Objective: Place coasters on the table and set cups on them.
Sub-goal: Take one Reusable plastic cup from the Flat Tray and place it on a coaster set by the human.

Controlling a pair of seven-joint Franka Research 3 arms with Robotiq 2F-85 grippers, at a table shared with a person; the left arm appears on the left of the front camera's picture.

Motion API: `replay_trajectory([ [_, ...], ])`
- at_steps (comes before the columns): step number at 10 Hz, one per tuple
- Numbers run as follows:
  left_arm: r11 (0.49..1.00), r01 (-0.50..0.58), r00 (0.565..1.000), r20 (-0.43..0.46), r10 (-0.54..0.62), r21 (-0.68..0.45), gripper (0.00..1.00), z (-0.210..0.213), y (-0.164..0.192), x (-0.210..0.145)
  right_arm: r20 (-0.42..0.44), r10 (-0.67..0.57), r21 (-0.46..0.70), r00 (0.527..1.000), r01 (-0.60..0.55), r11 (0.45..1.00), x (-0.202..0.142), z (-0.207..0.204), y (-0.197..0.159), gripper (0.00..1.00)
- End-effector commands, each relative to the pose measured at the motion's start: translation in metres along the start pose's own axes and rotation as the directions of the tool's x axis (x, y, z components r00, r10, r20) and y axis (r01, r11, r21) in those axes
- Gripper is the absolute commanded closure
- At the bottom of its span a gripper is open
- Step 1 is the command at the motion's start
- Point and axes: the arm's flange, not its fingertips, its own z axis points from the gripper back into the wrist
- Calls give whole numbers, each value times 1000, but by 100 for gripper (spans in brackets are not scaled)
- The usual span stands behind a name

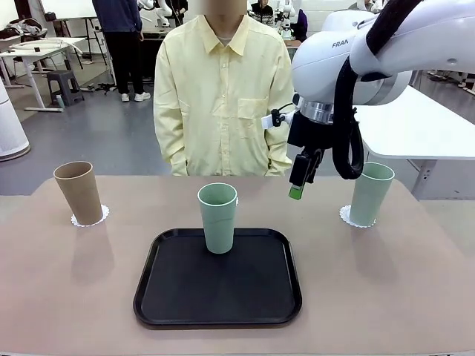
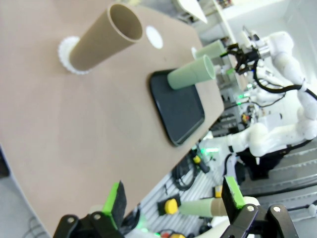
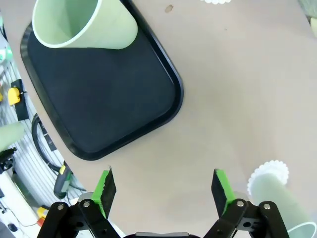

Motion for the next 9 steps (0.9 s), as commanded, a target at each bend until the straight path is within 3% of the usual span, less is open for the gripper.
replay_trajectory([
  [1,1000,-11,1000,17,12,-13,0,1,-3,1,-11,-1,-5,1000,1,1000,1,1,3,0],
  [4,1000,-11,1000,17,12,-13,0,1,-3,1,0,3,0,1000,-3,1000,1,0,1,0],
  [5,1000,-11,1000,17,12,-13,0,1,-3,1,208,257,-59,944,-250,966,-13,-15,1,0],
  [6,1000,-11,1000,17,12,-13,0,1,-3,1,320,381,-121,867,-362,924,-17,-31,2,0],
  [9,1000,-11,1000,17,12,-13,0,1,-3,1,589,528,-268,611,-468,842,-48,-67,11,0],
])
